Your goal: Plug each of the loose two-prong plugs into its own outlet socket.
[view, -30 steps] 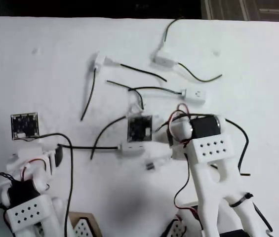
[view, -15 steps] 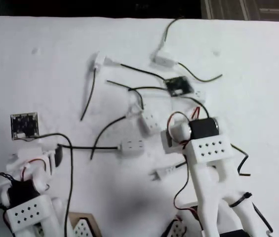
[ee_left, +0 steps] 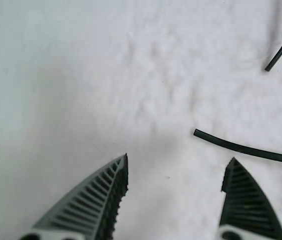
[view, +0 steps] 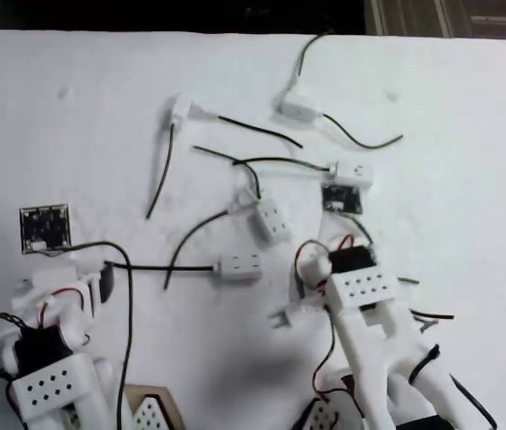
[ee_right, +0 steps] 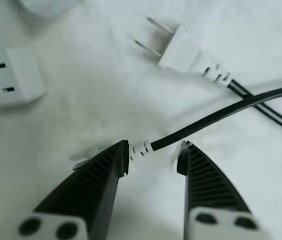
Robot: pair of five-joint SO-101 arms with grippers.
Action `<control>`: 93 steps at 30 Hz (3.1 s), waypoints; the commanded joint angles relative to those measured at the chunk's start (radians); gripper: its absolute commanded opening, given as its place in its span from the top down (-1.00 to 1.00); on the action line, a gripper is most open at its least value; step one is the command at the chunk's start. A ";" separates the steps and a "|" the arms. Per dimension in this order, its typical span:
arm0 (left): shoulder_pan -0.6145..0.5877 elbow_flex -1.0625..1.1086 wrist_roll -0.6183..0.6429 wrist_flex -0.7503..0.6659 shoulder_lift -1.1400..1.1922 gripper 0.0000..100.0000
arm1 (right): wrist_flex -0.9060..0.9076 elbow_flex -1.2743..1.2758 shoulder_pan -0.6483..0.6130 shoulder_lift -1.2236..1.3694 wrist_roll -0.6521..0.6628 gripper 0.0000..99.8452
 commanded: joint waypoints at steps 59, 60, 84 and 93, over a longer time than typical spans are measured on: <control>-0.004 -0.002 -0.002 -0.018 -0.012 0.40 | 0.018 -0.218 -0.030 0.475 -0.044 0.93; -0.004 -0.002 -0.002 -0.018 -0.012 0.40 | 0.016 -0.221 -0.030 0.461 -0.043 0.95; -0.004 -0.002 -0.003 -0.018 -0.012 0.40 | 0.012 -0.264 0.107 -0.007 0.856 0.97; -0.004 -0.002 -0.003 -0.018 -0.012 0.40 | -0.016 -0.281 0.102 0.174 1.023 0.57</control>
